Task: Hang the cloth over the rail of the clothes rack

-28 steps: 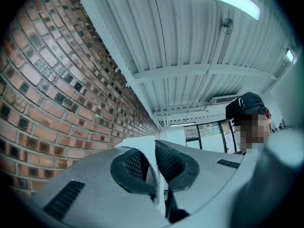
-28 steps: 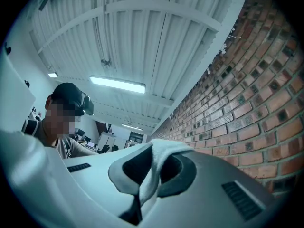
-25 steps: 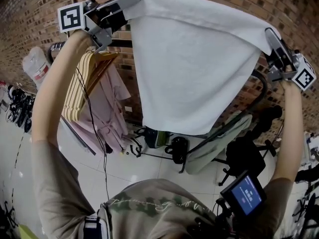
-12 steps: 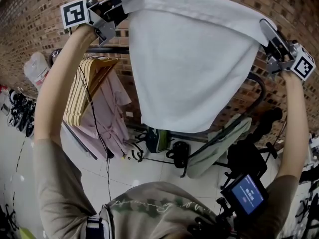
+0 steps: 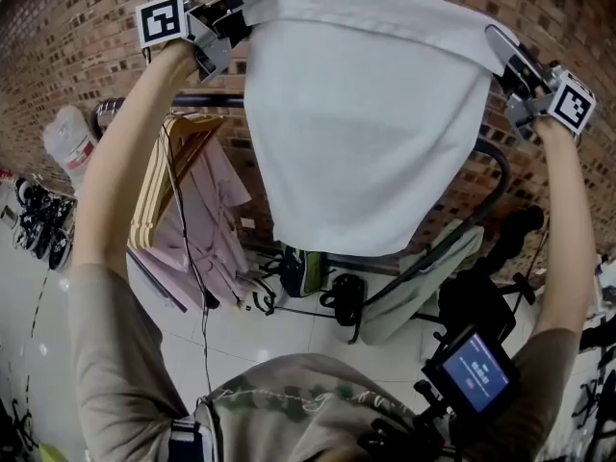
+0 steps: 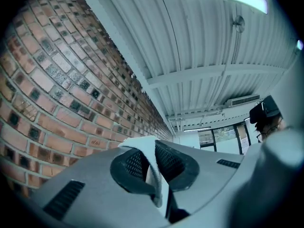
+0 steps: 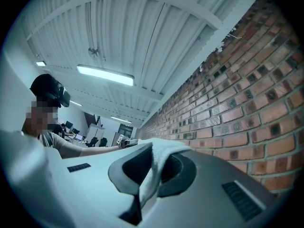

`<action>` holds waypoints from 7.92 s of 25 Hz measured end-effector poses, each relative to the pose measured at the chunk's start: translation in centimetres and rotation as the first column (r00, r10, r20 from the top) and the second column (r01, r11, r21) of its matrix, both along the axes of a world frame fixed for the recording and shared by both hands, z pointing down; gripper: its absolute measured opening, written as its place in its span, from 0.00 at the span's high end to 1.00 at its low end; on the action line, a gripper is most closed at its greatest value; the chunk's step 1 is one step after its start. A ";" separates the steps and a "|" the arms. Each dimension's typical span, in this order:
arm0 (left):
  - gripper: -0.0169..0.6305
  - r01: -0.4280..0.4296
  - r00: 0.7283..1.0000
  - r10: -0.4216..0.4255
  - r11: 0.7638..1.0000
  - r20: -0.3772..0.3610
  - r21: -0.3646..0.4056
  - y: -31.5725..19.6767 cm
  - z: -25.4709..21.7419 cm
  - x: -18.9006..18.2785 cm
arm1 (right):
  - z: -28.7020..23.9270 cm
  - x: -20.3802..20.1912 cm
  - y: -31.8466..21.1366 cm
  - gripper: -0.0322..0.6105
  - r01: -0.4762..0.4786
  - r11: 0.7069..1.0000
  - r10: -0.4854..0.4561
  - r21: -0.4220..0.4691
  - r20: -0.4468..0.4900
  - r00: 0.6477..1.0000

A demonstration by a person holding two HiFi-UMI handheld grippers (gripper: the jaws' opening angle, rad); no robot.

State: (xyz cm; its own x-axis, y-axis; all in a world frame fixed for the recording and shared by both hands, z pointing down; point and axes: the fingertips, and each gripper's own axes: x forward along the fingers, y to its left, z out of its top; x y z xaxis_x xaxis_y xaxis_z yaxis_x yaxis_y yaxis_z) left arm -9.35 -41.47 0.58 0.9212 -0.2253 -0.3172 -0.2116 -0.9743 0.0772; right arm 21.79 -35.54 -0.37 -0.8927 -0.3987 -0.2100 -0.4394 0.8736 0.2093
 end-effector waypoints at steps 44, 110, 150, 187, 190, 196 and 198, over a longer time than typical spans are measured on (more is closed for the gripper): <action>0.94 0.072 0.983 -0.014 0.948 0.184 -0.310 -12.5 12.7 3.5 | 13.2 2.2 -13.5 0.93 -0.068 0.943 0.075 -0.327 0.008 0.997; 0.23 0.309 0.822 -0.088 0.899 0.562 -0.311 -14.5 20.2 5.0 | 14.4 1.9 -14.5 0.54 -0.140 0.902 0.157 -0.409 0.009 0.987; 0.04 0.268 0.876 -0.047 0.874 0.480 -0.405 -14.7 19.2 5.5 | 16.2 -0.8 -15.8 0.46 -0.387 0.839 0.329 -0.384 -0.209 0.921; 0.04 0.193 0.881 0.030 0.888 0.472 -0.417 -13.5 20.0 4.8 | 6.4 -4.5 4.7 0.46 0.173 0.975 -0.188 -0.138 -0.100 0.977; 0.04 0.196 0.873 0.030 0.892 0.486 -0.408 -13.3 20.2 4.7 | 11.8 -4.8 8.0 0.46 0.196 0.957 -0.237 -0.213 -0.188 0.953; 0.04 0.192 0.879 0.029 0.892 0.476 -0.408 -13.0 20.2 4.7 | 20.2 -0.6 10.3 0.55 0.121 0.941 -0.176 -0.317 -0.150 0.973; 0.04 0.193 0.874 0.033 0.892 0.485 -0.408 -12.9 20.3 4.8 | 22.0 1.1 9.4 0.55 0.059 0.941 -0.110 -0.332 -0.138 0.984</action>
